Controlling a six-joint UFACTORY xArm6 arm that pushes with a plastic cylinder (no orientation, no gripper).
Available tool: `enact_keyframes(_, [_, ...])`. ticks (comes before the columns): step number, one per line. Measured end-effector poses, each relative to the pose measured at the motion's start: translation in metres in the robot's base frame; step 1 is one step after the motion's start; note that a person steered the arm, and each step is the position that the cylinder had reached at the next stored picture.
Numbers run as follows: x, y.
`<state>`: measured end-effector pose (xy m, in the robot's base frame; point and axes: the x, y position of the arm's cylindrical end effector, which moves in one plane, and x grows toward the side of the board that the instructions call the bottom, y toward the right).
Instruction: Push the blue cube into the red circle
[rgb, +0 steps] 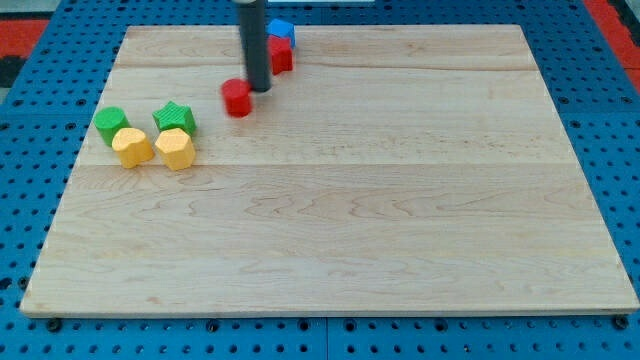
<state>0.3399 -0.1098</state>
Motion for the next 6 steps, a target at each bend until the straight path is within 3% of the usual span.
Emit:
enact_keyframes(1, [0.021, -0.03])
enact_keyframes(2, [0.027, -0.009])
enact_keyframes(4, [0.008, 0.203])
enact_keyframes(5, [-0.044, 0.302])
enact_keyframes(6, [-0.074, 0.306])
